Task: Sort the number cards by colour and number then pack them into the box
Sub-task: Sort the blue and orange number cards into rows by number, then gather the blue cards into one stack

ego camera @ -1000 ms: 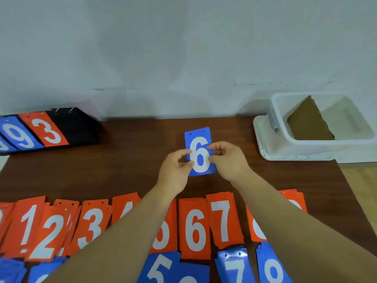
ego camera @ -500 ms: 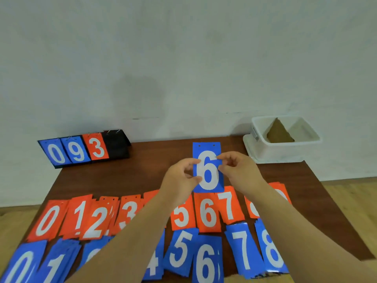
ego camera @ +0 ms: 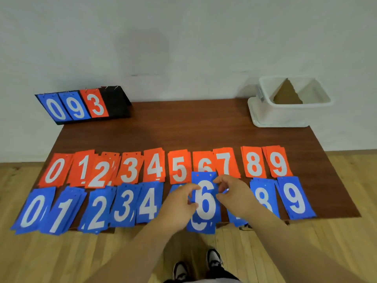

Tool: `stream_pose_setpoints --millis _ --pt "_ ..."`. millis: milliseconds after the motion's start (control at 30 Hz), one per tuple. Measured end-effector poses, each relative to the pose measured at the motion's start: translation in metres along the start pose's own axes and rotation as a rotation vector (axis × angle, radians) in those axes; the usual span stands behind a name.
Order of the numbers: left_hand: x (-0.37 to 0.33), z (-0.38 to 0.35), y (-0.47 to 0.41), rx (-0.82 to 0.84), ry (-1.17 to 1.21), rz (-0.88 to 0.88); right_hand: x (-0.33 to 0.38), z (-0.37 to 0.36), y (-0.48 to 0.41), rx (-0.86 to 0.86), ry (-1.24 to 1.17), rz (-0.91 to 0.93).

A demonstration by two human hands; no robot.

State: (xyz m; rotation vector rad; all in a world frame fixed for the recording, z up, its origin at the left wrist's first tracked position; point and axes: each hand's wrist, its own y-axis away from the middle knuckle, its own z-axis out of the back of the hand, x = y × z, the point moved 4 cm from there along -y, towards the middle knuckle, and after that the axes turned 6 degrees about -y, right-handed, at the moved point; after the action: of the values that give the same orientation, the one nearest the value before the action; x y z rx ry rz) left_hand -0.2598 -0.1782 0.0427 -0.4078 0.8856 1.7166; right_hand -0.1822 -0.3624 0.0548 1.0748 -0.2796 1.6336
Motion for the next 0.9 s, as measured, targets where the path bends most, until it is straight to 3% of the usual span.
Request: stream_pose_setpoints --millis 300,733,900 --pt "0.035 -0.064 -0.007 0.065 -0.177 0.087 -0.064 -0.045 -0.011 0.15 0.137 -0.124" --pt "0.044 -0.092 -0.029 0.069 -0.604 0.112 -0.083 -0.068 -0.032 0.188 0.396 -0.11" --pt "0.035 -0.085 -0.025 0.053 -0.583 0.139 -0.078 -0.061 -0.028 0.236 0.433 -0.066"
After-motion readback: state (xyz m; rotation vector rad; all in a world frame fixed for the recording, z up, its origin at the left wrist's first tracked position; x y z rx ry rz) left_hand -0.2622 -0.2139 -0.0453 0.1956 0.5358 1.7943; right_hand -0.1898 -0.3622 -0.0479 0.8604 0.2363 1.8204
